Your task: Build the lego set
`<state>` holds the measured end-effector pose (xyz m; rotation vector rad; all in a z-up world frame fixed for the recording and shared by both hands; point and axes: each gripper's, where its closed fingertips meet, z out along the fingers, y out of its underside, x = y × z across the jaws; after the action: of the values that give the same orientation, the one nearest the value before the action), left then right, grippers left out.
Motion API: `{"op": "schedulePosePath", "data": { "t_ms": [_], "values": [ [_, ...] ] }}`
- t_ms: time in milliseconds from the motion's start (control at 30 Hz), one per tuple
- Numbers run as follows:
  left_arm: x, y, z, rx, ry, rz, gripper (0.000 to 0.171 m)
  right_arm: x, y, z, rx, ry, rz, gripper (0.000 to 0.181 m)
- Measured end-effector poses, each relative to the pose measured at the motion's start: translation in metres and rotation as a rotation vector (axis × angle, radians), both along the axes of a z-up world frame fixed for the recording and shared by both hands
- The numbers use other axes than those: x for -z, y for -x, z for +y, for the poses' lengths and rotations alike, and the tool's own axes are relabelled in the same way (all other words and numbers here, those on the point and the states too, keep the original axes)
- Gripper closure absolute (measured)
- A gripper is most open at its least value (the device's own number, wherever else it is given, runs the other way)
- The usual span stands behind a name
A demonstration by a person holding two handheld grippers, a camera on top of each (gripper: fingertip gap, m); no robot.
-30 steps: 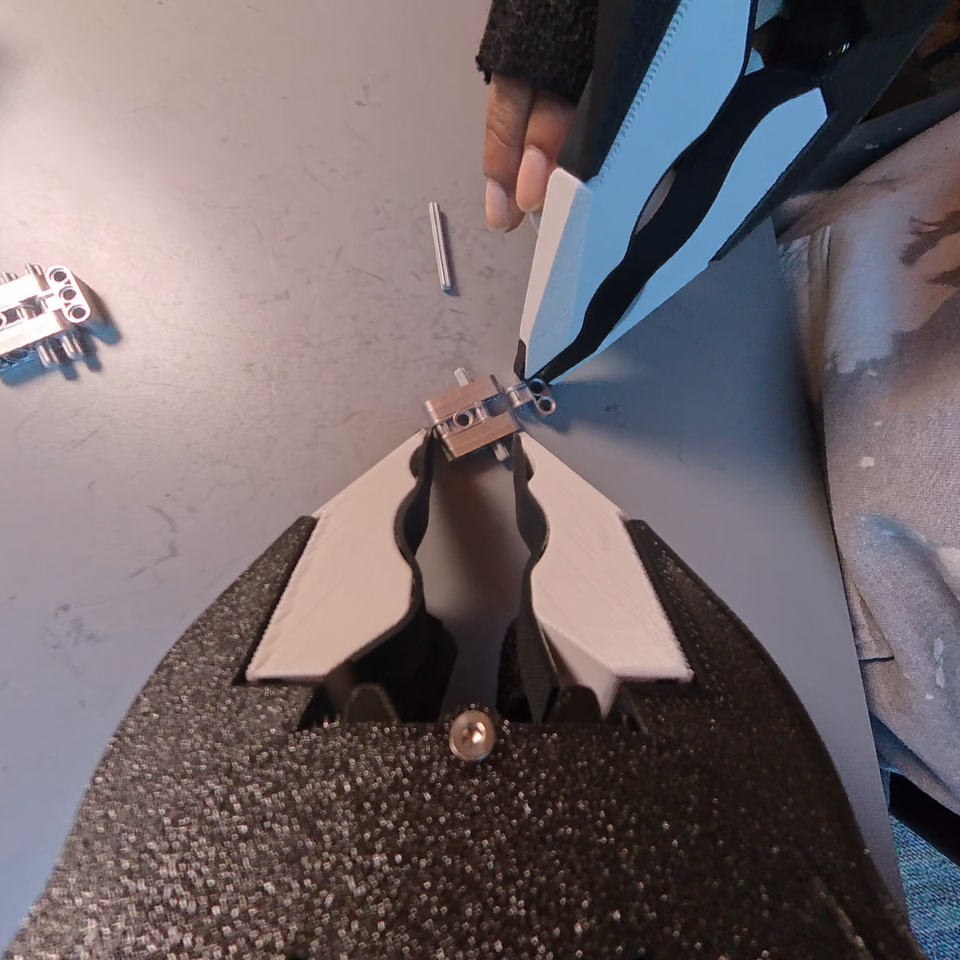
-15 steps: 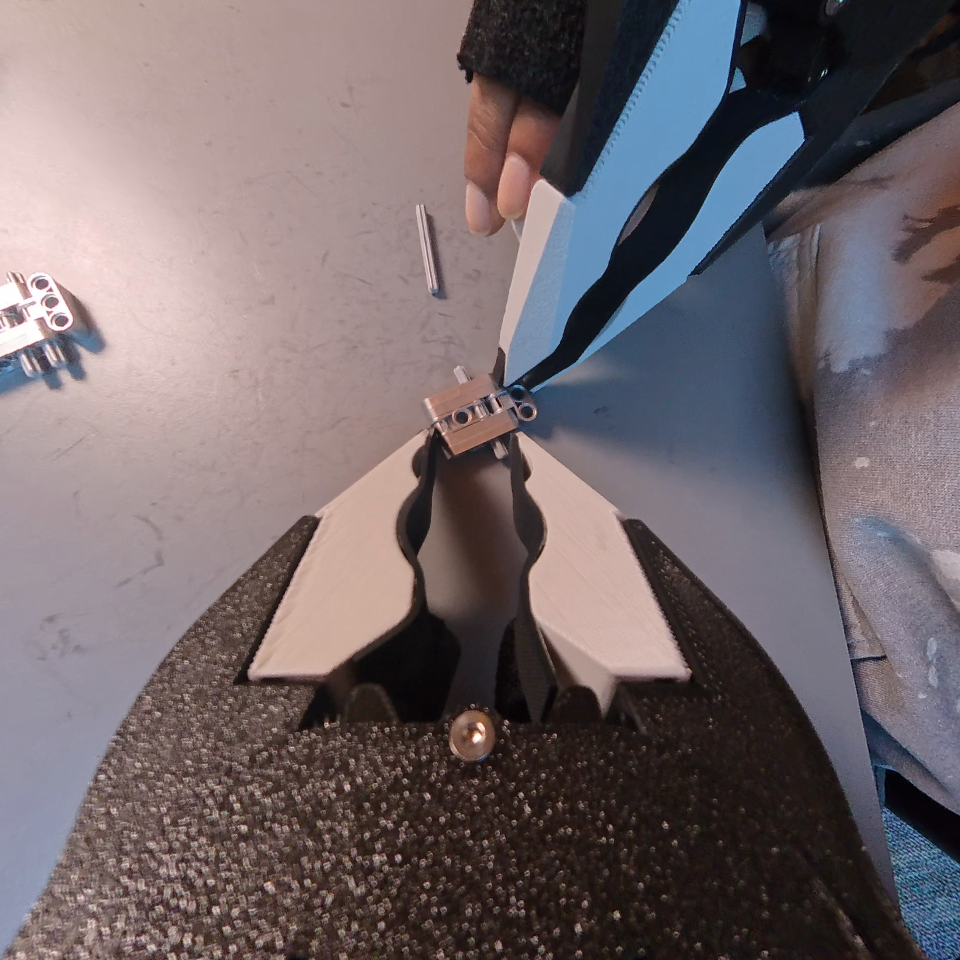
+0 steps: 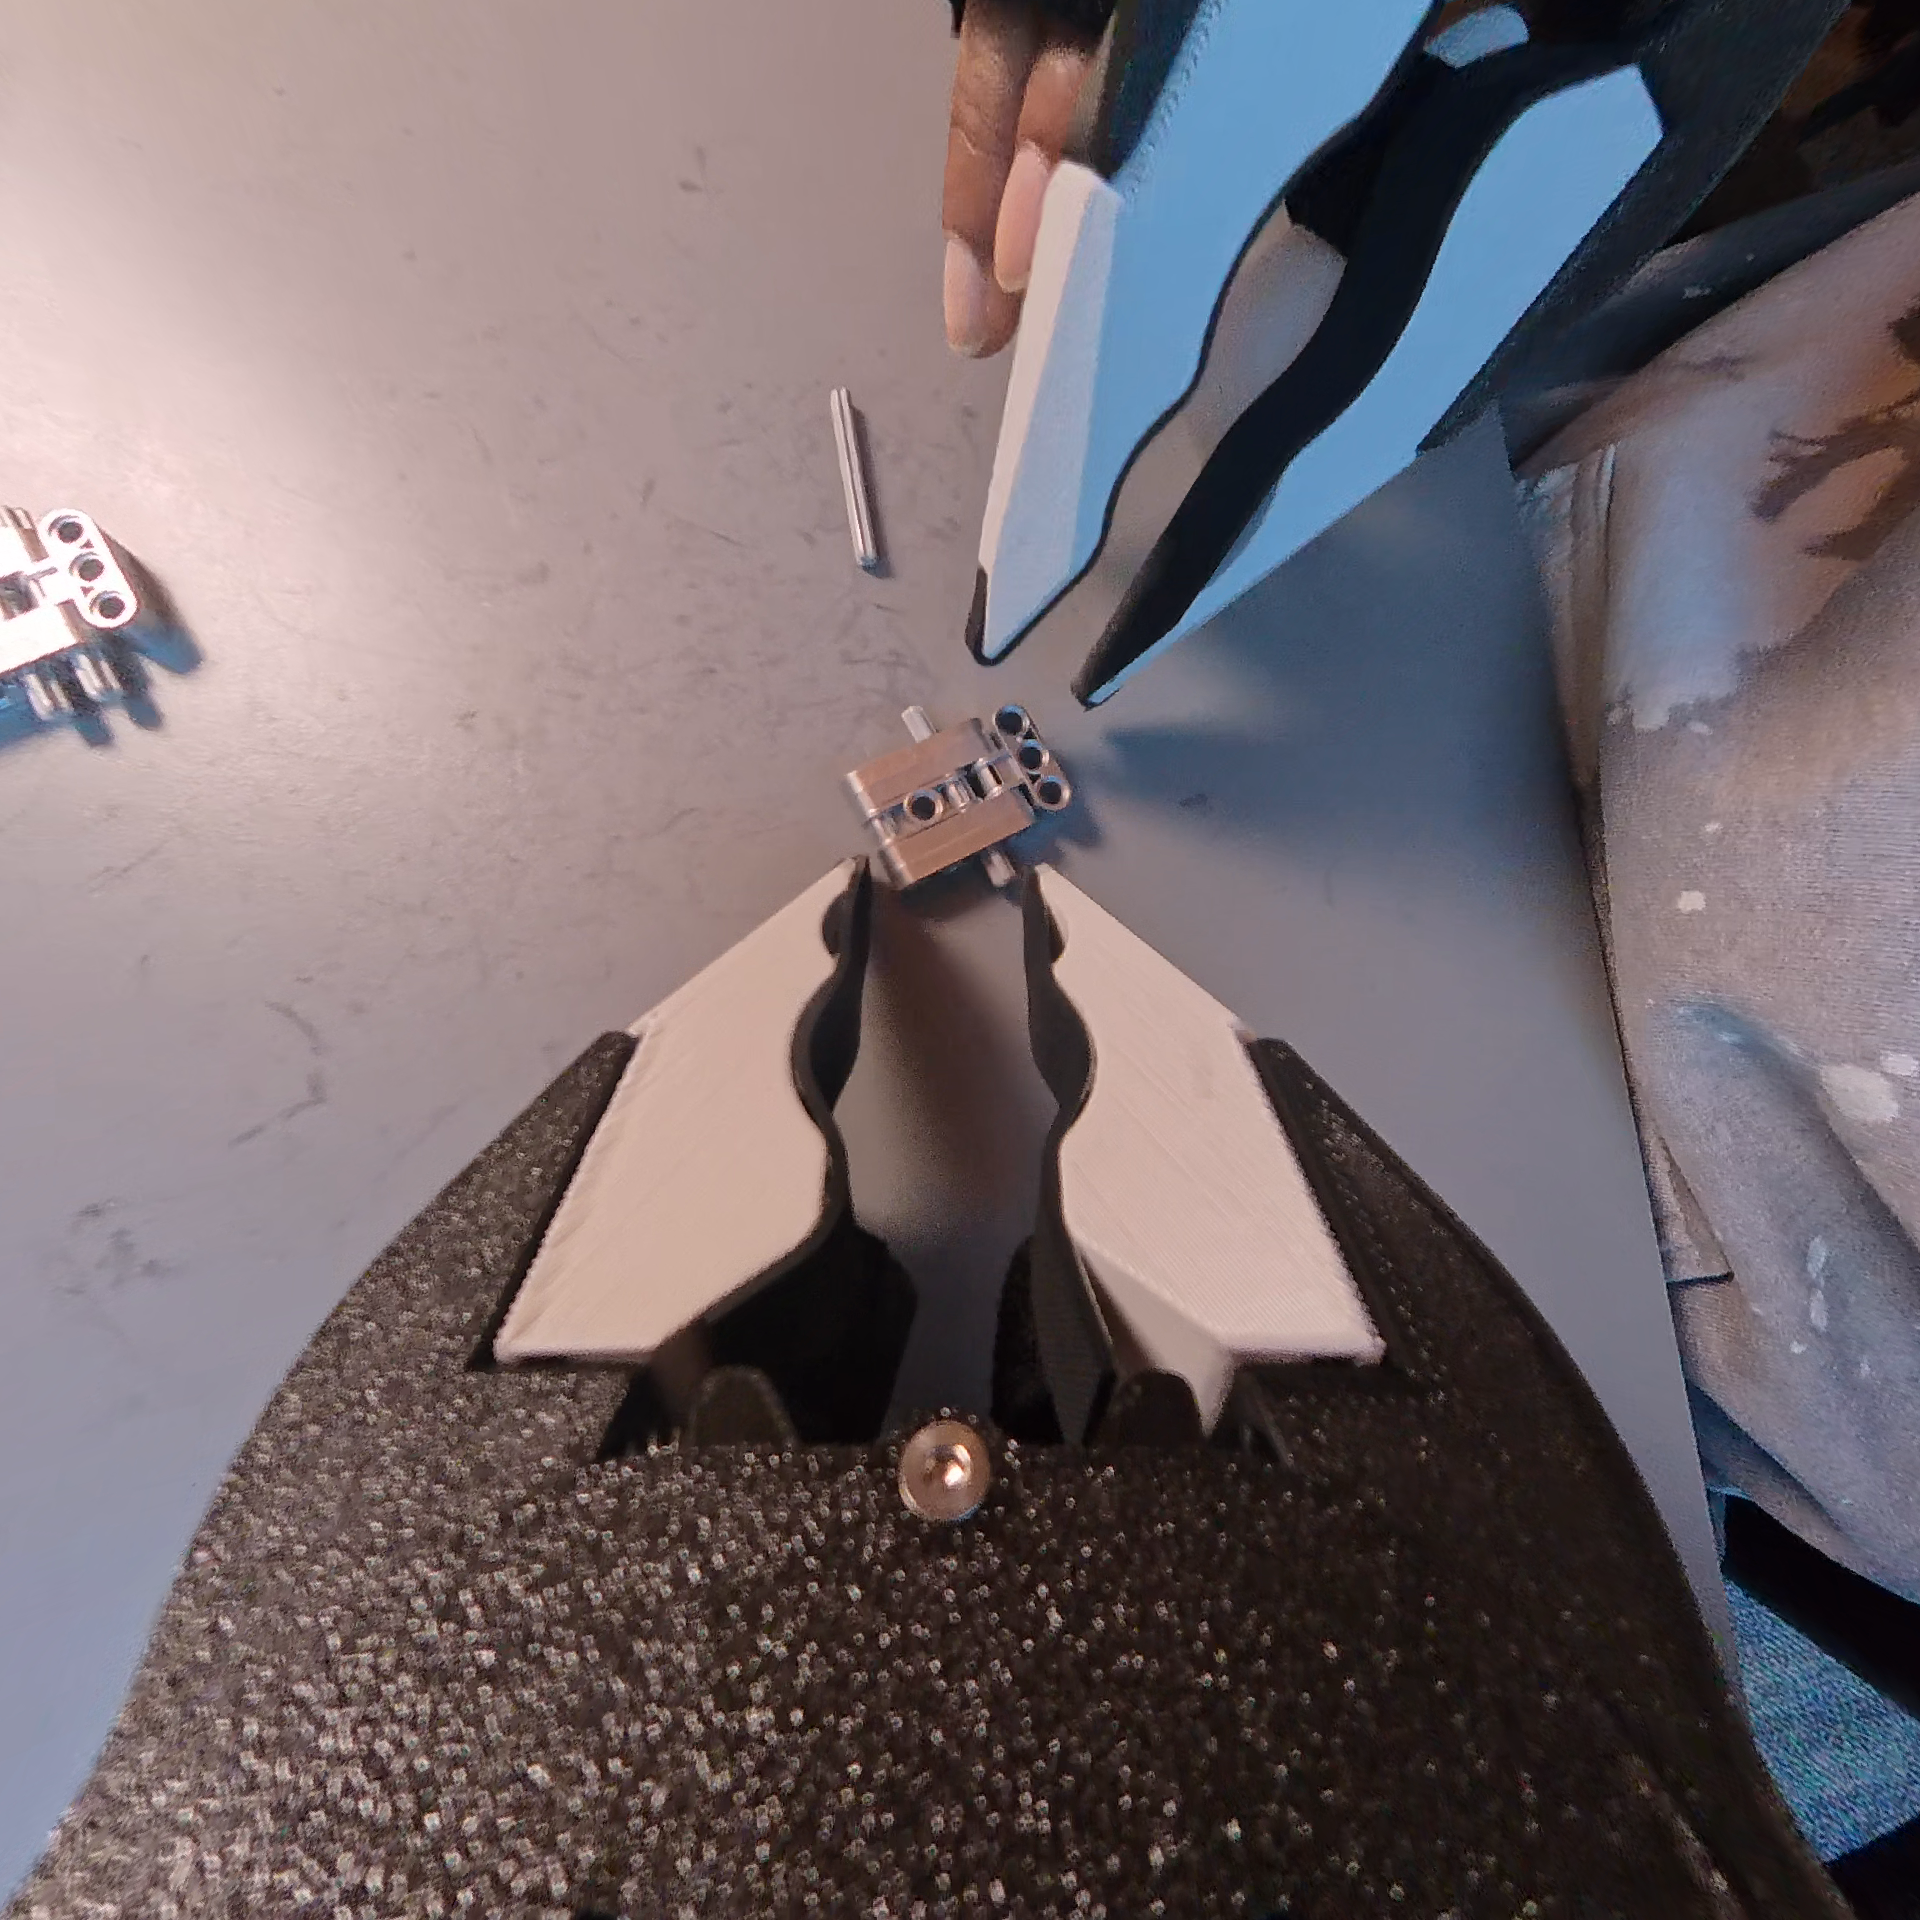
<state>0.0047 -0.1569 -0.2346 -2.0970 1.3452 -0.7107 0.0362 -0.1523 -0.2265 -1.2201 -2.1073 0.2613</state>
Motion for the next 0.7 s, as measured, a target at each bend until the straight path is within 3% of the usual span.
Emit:
{"op": "schedulePosePath", "data": {
  "t_ms": [33, 200, 300, 467, 700],
  "values": [
    [0.001, -0.001, -0.001, 0.005, 0.002, 0.004, 0.144, 0.000, 0.000, -0.001, 0.033, 0.033, 0.011, 0.163],
    [-0.002, -0.010, -0.013, 0.052, 0.038, -0.024, 0.144, 0.000, -0.004, -0.007, 0.225, 0.208, 0.087, 0.149],
    [-0.004, -0.019, -0.022, 0.094, 0.070, -0.058, 0.143, 0.004, -0.014, -0.006, 0.300, 0.224, 0.091, 0.144],
    [-0.002, -0.029, -0.033, 0.151, 0.066, -0.062, 0.141, 0.006, -0.020, -0.011, 0.318, 0.265, 0.096, 0.145],
    [-0.008, -0.024, -0.017, 0.086, 0.013, -0.079, 0.141, -0.002, -0.027, -0.002, 0.229, 0.279, 0.071, 0.145]
  ]
}}
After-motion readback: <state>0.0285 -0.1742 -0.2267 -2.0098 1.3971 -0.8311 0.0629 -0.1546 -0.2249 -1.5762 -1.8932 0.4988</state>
